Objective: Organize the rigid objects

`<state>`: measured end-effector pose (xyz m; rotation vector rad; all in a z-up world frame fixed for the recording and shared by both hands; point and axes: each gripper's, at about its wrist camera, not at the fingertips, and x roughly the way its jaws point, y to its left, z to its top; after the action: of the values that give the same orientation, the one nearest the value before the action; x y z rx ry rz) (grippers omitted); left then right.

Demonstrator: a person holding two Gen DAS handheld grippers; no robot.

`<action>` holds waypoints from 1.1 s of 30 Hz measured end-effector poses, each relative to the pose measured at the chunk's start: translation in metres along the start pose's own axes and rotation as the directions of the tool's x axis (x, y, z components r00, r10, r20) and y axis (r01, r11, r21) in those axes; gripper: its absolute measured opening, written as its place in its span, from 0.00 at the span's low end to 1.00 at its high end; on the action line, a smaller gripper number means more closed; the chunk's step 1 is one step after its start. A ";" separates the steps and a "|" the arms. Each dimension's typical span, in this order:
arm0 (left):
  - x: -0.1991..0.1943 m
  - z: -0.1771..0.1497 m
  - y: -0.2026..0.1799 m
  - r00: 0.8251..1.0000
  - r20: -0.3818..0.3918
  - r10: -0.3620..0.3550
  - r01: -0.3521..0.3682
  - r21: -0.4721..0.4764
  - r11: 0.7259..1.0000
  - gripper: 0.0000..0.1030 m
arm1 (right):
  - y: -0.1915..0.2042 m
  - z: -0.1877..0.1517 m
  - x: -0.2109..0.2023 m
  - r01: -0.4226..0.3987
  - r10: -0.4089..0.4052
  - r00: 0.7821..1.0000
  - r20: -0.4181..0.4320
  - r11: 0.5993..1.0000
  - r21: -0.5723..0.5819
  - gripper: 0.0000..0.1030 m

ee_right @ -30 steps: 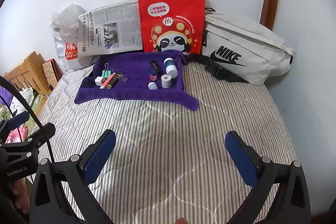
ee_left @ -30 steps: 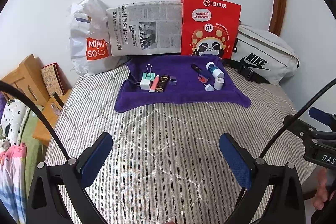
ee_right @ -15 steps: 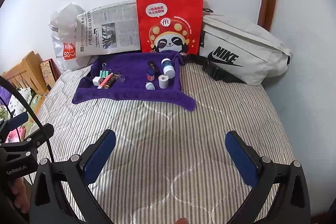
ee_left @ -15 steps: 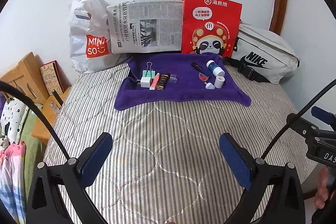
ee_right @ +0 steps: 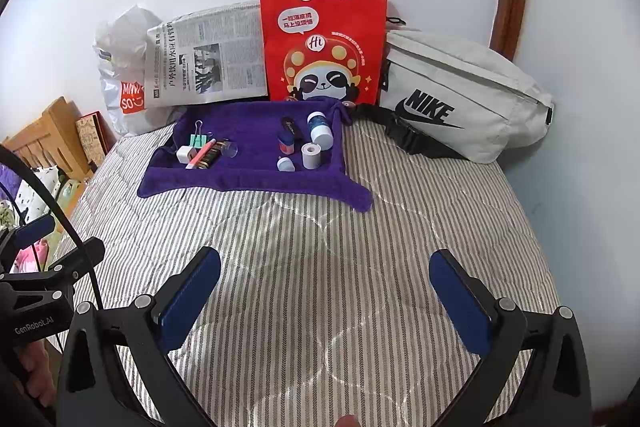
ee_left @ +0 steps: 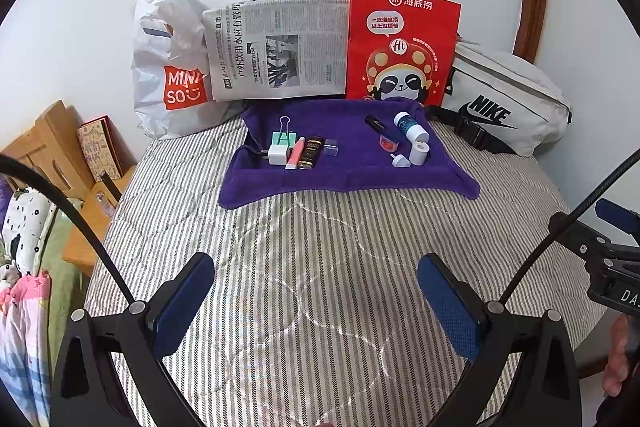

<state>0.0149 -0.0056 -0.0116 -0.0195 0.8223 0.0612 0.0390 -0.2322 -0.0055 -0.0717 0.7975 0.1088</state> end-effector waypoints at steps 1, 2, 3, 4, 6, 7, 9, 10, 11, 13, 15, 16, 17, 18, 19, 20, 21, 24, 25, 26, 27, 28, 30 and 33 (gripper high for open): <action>0.000 0.000 0.000 1.000 0.000 0.000 0.000 -0.001 1.000 1.00 | 0.000 0.000 0.000 0.000 0.000 1.000 0.000 1.000 0.000 1.00; 0.000 -0.001 0.000 1.000 -0.001 -0.001 0.001 -0.001 1.000 1.00 | 0.000 0.000 0.000 0.001 -0.001 1.000 -0.001 1.000 0.000 1.00; 0.000 -0.001 0.000 1.000 -0.001 0.000 0.000 -0.002 1.000 1.00 | 0.000 0.000 0.001 0.002 -0.002 1.000 -0.003 1.000 0.000 0.99; 0.001 -0.001 0.001 1.000 -0.002 0.001 -0.001 -0.001 1.000 1.00 | 0.000 -0.001 0.001 0.003 -0.003 1.000 -0.004 1.000 0.000 0.99; 0.001 -0.001 0.002 1.000 -0.004 0.003 -0.003 -0.002 1.000 1.00 | 0.001 -0.001 0.001 0.003 -0.003 1.000 -0.004 1.000 0.000 0.99; 0.001 -0.001 0.003 1.000 -0.005 0.002 -0.002 -0.001 1.000 1.00 | 0.001 -0.001 0.001 0.003 -0.003 1.000 -0.003 1.000 0.000 1.00; 0.002 -0.001 0.003 1.000 -0.006 0.002 -0.002 0.001 1.000 1.00 | 0.001 -0.001 0.001 0.003 -0.003 1.000 -0.003 1.000 0.000 0.99; 0.002 -0.001 0.003 1.000 -0.006 0.002 -0.002 0.003 1.000 1.00 | 0.001 -0.001 0.001 0.004 -0.004 1.000 -0.002 1.000 -0.001 1.00; 0.002 -0.001 0.003 1.000 -0.007 0.002 -0.002 0.002 1.000 1.00 | 0.002 -0.001 0.001 0.004 -0.004 1.000 0.000 1.000 -0.001 0.99; 0.002 -0.001 0.002 1.000 -0.006 0.004 -0.004 0.002 1.000 1.00 | 0.002 -0.001 0.002 0.004 -0.004 1.000 -0.001 1.000 -0.001 0.99; 0.002 -0.001 0.003 1.000 -0.007 0.008 -0.008 0.001 1.000 1.00 | 0.002 -0.001 0.002 0.004 -0.004 1.000 -0.003 1.000 0.000 0.99; 0.002 -0.002 0.003 1.000 -0.008 0.009 -0.009 0.002 1.000 1.00 | 0.001 -0.001 0.002 0.005 -0.005 1.000 -0.003 1.000 0.001 0.99; 0.003 -0.002 0.003 1.000 -0.008 0.008 -0.008 0.002 1.000 1.00 | 0.002 -0.001 0.002 0.006 -0.006 1.000 -0.004 1.000 0.001 1.00; 0.003 -0.002 0.003 1.000 -0.008 0.008 -0.008 0.000 1.000 1.00 | 0.002 -0.002 0.002 0.007 -0.007 1.000 -0.005 1.000 0.001 1.00; 0.003 -0.002 0.003 1.000 -0.008 0.009 -0.009 0.001 1.000 1.00 | 0.002 -0.002 0.003 0.008 -0.008 1.000 -0.006 1.000 0.001 1.00; 0.003 -0.002 0.004 1.000 -0.008 0.010 -0.010 0.001 1.000 1.00 | 0.002 -0.002 0.002 0.008 -0.008 1.000 -0.006 1.000 0.001 1.00; 0.003 -0.003 0.004 1.000 -0.009 0.011 -0.011 0.001 1.000 1.00 | 0.002 -0.002 0.003 0.009 -0.009 1.000 -0.007 1.000 0.000 1.00; 0.004 -0.003 0.005 1.000 -0.012 0.012 -0.012 0.000 1.000 1.00 | 0.002 -0.002 0.002 0.009 -0.009 1.000 -0.007 1.000 0.000 0.99; 0.004 -0.003 0.005 1.000 -0.012 0.012 -0.012 0.001 1.000 1.00 | 0.002 -0.002 0.002 0.009 -0.009 1.000 -0.006 1.000 0.000 0.99; 0.004 -0.003 0.005 1.000 -0.012 0.012 -0.012 0.002 1.000 1.00 | 0.002 -0.002 0.003 0.010 -0.010 1.000 -0.006 1.000 0.000 0.99; 0.004 -0.003 0.005 1.000 -0.012 0.013 -0.013 0.001 1.000 1.00 | 0.002 -0.002 0.003 0.010 -0.010 1.000 -0.006 1.000 0.000 0.99; 0.004 -0.003 0.005 1.000 -0.013 0.013 -0.013 0.001 1.000 1.00 | 0.002 -0.002 0.003 0.009 -0.009 1.000 -0.007 1.000 -0.001 1.00; 0.004 -0.003 0.005 1.000 -0.014 0.012 -0.012 0.003 1.000 1.00 | 0.002 -0.002 0.003 0.008 -0.008 1.000 -0.008 1.000 0.000 1.00; 0.005 -0.004 0.005 1.000 -0.015 0.013 -0.013 0.009 1.000 1.00 | 0.002 -0.001 0.003 0.009 -0.009 1.000 -0.009 1.000 -0.001 0.99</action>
<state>0.0147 -0.0001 -0.0181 -0.0062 0.8381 0.0693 0.0401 -0.2304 -0.0090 -0.0767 0.8059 0.1001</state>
